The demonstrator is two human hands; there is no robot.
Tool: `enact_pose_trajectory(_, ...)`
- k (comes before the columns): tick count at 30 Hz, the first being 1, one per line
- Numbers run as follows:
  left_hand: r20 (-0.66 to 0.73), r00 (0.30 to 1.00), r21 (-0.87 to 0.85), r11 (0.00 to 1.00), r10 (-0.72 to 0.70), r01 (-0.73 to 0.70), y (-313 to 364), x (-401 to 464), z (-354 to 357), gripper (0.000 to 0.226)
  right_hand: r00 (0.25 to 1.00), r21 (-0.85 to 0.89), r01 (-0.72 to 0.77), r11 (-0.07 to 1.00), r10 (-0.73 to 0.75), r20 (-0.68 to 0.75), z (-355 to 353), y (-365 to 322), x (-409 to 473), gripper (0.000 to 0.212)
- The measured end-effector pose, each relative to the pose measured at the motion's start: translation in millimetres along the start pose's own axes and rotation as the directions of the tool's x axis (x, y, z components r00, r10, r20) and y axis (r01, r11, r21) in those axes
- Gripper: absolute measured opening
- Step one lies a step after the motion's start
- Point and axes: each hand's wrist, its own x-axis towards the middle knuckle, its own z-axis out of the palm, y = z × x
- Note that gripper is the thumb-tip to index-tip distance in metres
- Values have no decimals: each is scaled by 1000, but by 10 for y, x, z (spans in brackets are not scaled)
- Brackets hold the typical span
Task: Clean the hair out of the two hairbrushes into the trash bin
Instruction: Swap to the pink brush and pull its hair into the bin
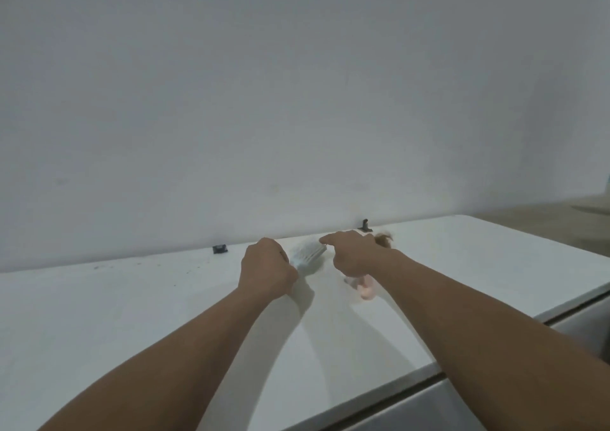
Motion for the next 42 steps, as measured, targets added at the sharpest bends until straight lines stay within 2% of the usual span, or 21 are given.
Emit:
enact_pose_trajectory(4,-20,1000,20,1000,-3,3,-89,38,89,11,999,-29,2,1000,-1,33,72,-16,110,61)
enact_pose_trajectory(9,-9,1000,27,1000,-4,4,-92,56,131,9,999,19,1,1000,-1,34,152,50,153,68)
enact_pose_trajectory(12,11,999,87,995,-45,44,-29,18,117,22,1000,49,4,999,-4,17,132,99,154,68)
enact_pose_trajectory(16,45,996,231,971,-78,66,92,-17,118,38,997,141,-6,990,16,-74,-55,264,131,57)
enact_pose_trajectory(18,19,999,305,952,-33,25,167,-40,151,38,992,178,-29,984,50,-115,-147,412,131,54)
enact_pose_trajectory(21,-65,988,418,903,137,-97,307,-76,245,39,991,190,-49,980,72,-112,-239,650,107,36)
enact_pose_trajectory(23,-64,971,383,904,231,-190,428,-102,307,34,991,162,-46,986,64,-114,-257,782,82,31)
enact_pose_trajectory(25,2,971,244,941,240,-233,548,-121,387,28,989,168,-56,984,78,-127,-245,872,50,39)
enact_pose_trajectory(28,118,974,77,976,195,-205,672,-116,572,33,986,196,-54,979,83,-143,-173,961,46,44)
enact_pose_trajectory(31,168,972,31,985,162,-170,712,-101,764,49,988,261,-18,965,57,-143,-93,998,57,48)
enact_pose_trajectory(33,191,970,-10,988,151,-152,737,-98,851,44,989,271,-2,963,42,-141,-56,1005,40,50)
enact_pose_trajectory(35,200,968,-49,988,151,-145,757,-90,884,25,986,289,-3,957,51,-156,-36,1000,15,49)
enact_pose_trajectory(37,216,967,-45,991,135,-129,781,-80,899,37,983,336,-6,942,66,-169,-24,995,-13,48)
enact_pose_trajectory(39,276,956,-43,995,96,-88,820,-84,878,38,982,452,-21,892,102,-156,-11,986,-36,48)
enact_pose_trajectory(42,404,915,-97,995,20,21,928,-137,809,22,965,747,-84,659,240,-102,-5,982,-58,38)
